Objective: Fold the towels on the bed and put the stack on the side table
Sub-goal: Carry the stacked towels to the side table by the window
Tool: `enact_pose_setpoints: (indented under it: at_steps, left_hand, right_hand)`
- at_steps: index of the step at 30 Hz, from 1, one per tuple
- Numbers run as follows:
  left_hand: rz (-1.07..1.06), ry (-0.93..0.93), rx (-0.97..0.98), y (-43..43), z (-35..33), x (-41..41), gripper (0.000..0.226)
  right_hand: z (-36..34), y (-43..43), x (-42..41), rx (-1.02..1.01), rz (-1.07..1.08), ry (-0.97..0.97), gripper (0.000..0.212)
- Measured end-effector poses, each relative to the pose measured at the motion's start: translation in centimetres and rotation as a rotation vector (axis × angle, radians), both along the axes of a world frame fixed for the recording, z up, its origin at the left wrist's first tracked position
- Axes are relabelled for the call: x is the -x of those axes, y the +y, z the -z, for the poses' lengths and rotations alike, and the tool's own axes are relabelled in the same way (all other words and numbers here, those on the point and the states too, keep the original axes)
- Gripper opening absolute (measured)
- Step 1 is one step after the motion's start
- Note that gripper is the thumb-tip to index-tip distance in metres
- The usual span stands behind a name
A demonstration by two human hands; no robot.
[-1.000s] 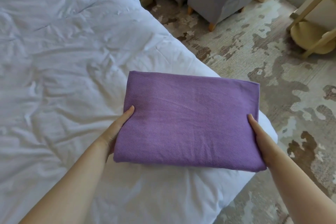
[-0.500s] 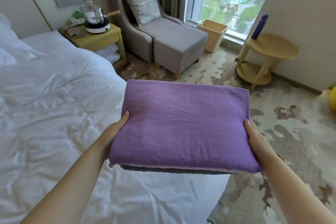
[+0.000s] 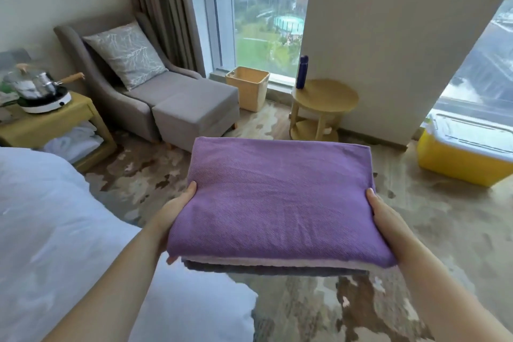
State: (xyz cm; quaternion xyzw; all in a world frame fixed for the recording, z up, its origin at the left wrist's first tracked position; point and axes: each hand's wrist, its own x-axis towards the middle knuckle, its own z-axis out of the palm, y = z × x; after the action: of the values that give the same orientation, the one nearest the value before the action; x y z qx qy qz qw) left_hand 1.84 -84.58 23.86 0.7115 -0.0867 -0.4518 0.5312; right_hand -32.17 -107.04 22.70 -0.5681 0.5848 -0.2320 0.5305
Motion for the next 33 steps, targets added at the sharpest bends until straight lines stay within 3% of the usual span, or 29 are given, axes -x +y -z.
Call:
enact_pose_setpoints:
  at_steps: [9, 12, 15, 19, 21, 28, 33]
  left_hand:
    - [-0.073, -0.045, 0.108, -16.4, -3.9, -1.3, 0.033]
    - [-0.063, -0.003, 0.127, -19.8, -2.9, -3.6, 0.032]
    - [-0.048, 0.051, 0.149, -23.3, -1.0, -6.1, 0.046]
    - [-0.066, 0.043, 0.112, -30.2, 1.0, -11.5, 0.036]
    - [-0.072, 0.009, 0.102, -34.6, 0.7, -15.2, 0.034]
    - [-0.052, -0.026, 0.13, -49.3, -4.5, -27.8, 0.043]
    - [-0.074, 0.055, 0.162, -55.6, -2.9, -33.5, 0.049]
  right_hand:
    - [-3.0, -15.5, 0.0, -0.124, 0.075, -0.09, 0.072]
    - [-2.6, -19.4, -2.5, -0.135, 0.039, -0.088, 0.066]
    - [-1.2, -23.6, -5.4, -0.165, 0.01, -0.099, 0.063]
    - [0.9, -31.1, -11.3, -0.178, -0.011, -0.123, 0.067]
    - [1.1, -35.4, -15.2, -0.167, -0.015, -0.165, 0.058]
    - [-2.1, -48.9, -27.1, -0.111, 0.022, -0.24, 0.045]
    - [-2.3, -56.8, -34.3, -0.119, -0.077, -0.294, 0.036]
